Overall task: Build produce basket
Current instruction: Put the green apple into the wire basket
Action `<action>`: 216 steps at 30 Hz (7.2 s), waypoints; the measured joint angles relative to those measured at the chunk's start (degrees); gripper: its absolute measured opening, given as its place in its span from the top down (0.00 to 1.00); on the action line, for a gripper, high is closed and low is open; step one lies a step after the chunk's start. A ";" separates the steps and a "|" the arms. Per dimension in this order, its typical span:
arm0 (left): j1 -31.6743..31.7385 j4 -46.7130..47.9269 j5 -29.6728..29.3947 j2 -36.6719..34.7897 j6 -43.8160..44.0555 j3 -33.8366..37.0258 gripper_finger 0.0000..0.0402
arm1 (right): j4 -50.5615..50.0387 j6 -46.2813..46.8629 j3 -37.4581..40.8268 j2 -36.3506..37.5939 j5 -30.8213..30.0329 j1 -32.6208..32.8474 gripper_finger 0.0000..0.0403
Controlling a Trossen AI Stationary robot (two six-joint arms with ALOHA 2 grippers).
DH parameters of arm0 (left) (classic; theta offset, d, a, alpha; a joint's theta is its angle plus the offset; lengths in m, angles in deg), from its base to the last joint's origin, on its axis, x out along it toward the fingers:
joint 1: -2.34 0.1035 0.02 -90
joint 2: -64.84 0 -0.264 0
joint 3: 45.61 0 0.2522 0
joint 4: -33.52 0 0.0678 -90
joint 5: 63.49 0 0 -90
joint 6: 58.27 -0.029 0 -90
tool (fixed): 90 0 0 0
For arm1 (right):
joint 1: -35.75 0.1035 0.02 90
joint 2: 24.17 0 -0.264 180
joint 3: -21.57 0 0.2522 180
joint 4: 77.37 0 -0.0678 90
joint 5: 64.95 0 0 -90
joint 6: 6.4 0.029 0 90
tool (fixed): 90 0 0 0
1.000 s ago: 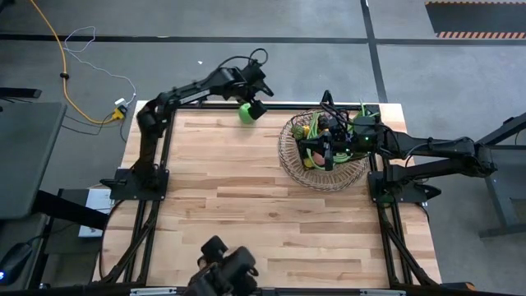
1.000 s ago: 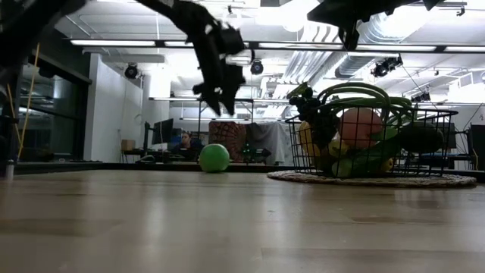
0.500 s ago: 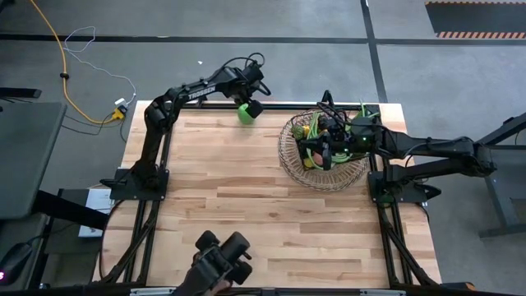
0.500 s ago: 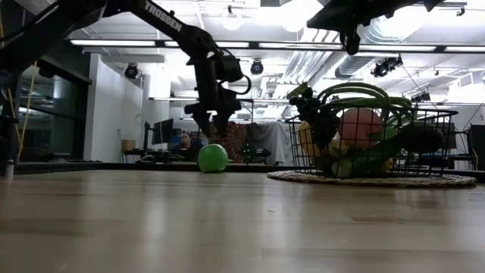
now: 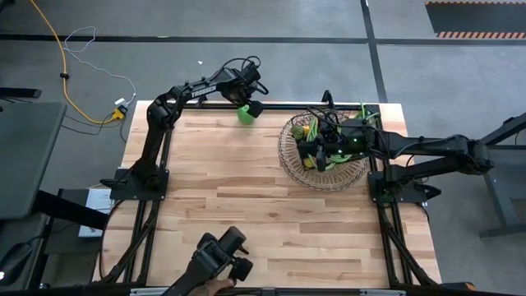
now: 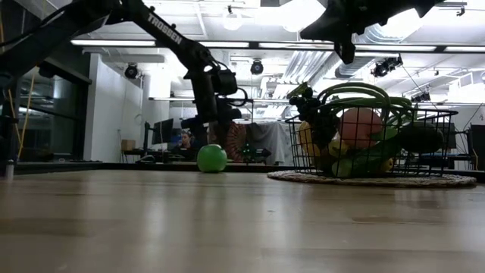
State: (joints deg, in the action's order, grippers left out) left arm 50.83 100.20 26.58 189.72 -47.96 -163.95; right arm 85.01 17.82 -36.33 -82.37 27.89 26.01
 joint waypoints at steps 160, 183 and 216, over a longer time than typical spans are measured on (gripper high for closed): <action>-42.14 -80.24 -10.01 -55.44 79.23 63.19 0.42 | 17.67 -5.09 0.02 0.12 9.30 0.03 1.00; -37.38 -44.11 -9.15 -56.67 -7.32 40.86 0.42 | 23.42 -3.61 0.02 0.23 11.49 0.03 1.00; -26.31 -20.93 8.45 -54.62 7.82 50.34 0.22 | 19.83 -3.69 0.02 0.23 10.65 -0.42 1.00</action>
State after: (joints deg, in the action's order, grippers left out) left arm 24.51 79.27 35.03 135.11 -40.14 -113.61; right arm 104.84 14.13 -36.31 -82.14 38.54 25.59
